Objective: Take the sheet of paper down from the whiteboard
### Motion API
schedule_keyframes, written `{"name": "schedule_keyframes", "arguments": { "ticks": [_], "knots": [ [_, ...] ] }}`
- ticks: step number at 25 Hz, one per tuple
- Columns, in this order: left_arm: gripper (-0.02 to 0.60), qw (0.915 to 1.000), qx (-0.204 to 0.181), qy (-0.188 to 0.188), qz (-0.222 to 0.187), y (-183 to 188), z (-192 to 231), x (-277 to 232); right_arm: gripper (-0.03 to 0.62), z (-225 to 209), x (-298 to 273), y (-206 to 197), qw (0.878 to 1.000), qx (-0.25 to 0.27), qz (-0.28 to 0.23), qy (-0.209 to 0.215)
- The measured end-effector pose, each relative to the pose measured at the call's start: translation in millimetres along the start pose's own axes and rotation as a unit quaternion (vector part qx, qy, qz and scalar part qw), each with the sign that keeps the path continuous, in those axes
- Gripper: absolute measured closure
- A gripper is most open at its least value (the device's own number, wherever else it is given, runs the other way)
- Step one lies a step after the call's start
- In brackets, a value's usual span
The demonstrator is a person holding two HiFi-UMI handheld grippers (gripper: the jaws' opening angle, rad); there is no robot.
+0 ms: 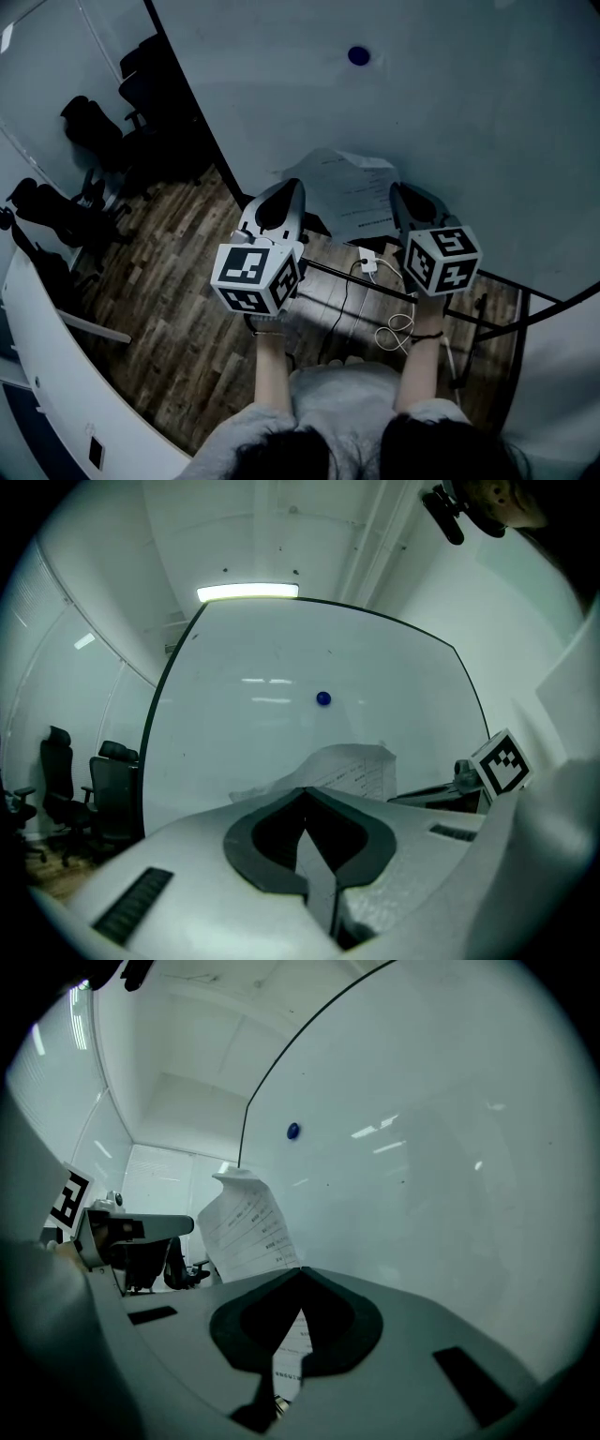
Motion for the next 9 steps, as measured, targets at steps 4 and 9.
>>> {"name": "schedule_keyframes", "arguments": {
  "ticks": [4, 9],
  "knots": [
    [0.575, 1.0, -0.005, -0.002, -0.003, 0, 7, 11, 0.594, 10, 1, -2, 1.0, 0.001, -0.005, -0.005],
    [0.575, 0.9999, -0.007, -0.007, -0.009, -2, 15, 19, 0.594, 22, 1, -3, 1.0, -0.001, -0.014, -0.01]
  ]
}}
Point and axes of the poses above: the fingertips, and each gripper's own axes: x backward along the fingers, z to its left, y out of its top, the point moved 3 cm from there along x, backward along the fingers, and after that the axes turned 11 degrees about -x, right-handed, at the moved point
